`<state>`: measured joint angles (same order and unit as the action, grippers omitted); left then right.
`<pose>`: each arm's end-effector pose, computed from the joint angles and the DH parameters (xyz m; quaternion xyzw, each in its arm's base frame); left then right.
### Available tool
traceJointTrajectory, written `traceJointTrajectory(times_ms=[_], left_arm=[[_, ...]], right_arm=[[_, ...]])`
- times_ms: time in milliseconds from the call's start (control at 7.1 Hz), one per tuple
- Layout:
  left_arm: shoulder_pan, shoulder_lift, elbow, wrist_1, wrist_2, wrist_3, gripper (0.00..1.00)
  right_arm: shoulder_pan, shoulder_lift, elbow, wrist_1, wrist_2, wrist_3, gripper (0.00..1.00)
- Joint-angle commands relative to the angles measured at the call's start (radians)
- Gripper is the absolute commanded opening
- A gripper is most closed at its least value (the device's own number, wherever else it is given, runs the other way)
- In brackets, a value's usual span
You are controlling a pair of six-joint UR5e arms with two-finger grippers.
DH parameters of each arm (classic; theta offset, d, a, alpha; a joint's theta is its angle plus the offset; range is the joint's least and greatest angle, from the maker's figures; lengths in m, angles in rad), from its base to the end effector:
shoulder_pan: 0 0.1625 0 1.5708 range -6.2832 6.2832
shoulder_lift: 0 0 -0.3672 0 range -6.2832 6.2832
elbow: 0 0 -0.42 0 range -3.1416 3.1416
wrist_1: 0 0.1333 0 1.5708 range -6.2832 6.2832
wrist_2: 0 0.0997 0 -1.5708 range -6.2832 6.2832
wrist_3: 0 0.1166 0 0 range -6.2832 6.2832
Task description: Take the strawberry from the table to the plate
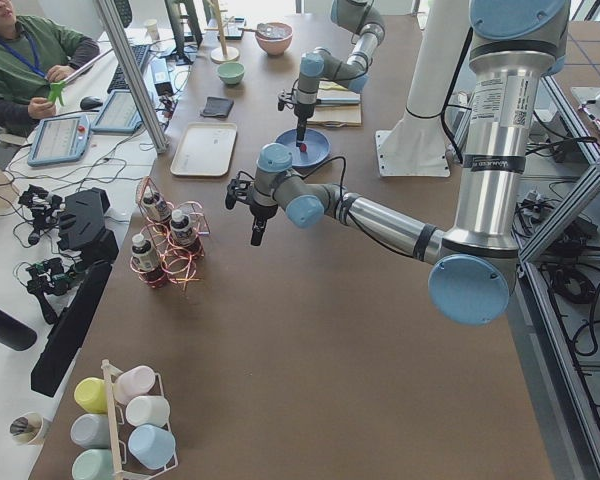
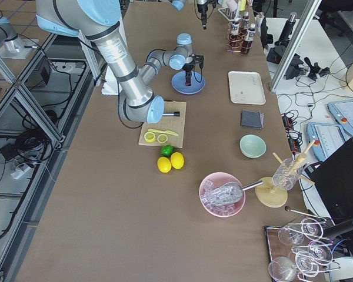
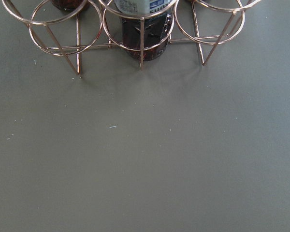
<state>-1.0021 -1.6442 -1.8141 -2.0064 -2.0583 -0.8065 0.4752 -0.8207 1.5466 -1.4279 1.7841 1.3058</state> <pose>0.2403 -0.5220 0.4050 0.1330 0.3997 -0.0190 0.9067 -0.5868 -0.4241 0.1498 0.0613 -0.4251 0.0501 0.9017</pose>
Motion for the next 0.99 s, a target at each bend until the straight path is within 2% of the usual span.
traceJointTrajectory(times_ms=[0, 141, 282, 564, 705, 846], left_arm=[[-0.007, 0.004, -0.005, 0.002, -0.02, 0.004, 0.98], [-0.057, 0.01, -0.011, 0.046, -0.043, 0.145, 0.98], [-0.125, 0.014, -0.028, 0.149, -0.045, 0.32, 0.98], [-0.289, 0.015, -0.005, 0.283, -0.046, 0.644, 0.98], [-0.399, 0.008, 0.002, 0.379, -0.071, 0.802, 0.98], [-0.477, 0.006, 0.002, 0.444, -0.126, 0.91, 0.98]], right_arm=[[0.124, -0.061, 0.061, -0.006, 0.114, -0.049, 1.0], [0.22, -0.127, 0.079, -0.005, 0.191, -0.145, 1.0], [0.315, -0.191, 0.096, -0.005, 0.252, -0.278, 1.0], [0.512, -0.36, 0.104, 0.006, 0.367, -0.593, 1.0], [0.622, -0.441, 0.101, 0.006, 0.456, -0.752, 1.0], [0.726, -0.528, 0.092, 0.006, 0.504, -0.89, 1.0]])
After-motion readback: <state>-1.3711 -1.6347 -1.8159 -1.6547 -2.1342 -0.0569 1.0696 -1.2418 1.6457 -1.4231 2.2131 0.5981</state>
